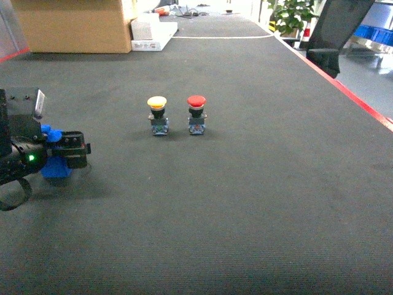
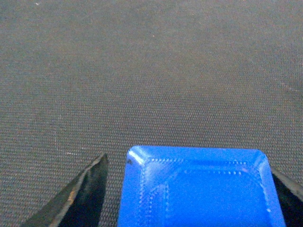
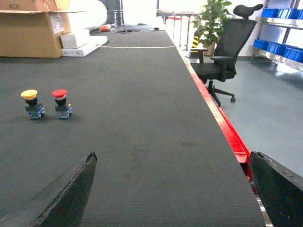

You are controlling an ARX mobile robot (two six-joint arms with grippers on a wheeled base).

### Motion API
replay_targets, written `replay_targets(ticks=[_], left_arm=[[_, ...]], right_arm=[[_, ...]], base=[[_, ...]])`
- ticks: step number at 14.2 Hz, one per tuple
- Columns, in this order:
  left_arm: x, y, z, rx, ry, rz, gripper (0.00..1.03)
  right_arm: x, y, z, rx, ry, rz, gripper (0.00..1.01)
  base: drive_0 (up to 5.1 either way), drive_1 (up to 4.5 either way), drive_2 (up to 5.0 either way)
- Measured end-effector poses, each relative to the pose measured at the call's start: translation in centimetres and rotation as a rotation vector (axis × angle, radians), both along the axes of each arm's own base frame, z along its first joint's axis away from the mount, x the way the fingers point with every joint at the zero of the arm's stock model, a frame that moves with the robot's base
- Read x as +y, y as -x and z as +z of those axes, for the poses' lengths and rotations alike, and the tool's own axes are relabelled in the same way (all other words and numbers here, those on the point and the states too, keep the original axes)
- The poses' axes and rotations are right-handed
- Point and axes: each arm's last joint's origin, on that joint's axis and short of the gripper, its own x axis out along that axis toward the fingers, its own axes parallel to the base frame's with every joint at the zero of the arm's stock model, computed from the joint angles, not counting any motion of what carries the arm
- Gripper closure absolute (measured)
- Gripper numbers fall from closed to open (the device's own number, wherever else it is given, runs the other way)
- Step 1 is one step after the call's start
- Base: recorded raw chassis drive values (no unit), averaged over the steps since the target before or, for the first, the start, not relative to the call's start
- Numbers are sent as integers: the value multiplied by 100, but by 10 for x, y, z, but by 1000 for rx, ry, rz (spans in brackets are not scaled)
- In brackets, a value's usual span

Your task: Pick blue part to blue bin on bottom shelf

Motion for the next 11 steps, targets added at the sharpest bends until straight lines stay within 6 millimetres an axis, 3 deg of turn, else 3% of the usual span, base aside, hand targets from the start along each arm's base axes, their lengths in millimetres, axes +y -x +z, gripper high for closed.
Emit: replay_targets(ticks=[2, 3, 6, 9, 11], left_arm=[[1, 0, 1, -18, 3, -5, 51], [2, 0, 2, -19, 6, -2, 57], [4, 4, 4, -17, 13, -3, 58], [6, 45, 40, -76, 31, 3, 58], [2, 96, 90, -147, 9, -15, 58]], right_arm=[[0, 0, 0, 0, 0, 0, 3], [0, 0, 0, 0, 0, 0, 3], [0, 0, 0, 0, 0, 0, 3], [0, 0, 0, 0, 0, 0, 3], [0, 0, 0, 0, 0, 0, 3]], base=[[0, 0, 0], [0, 0, 0], [0, 0, 0], [0, 0, 0], [0, 0, 0]])
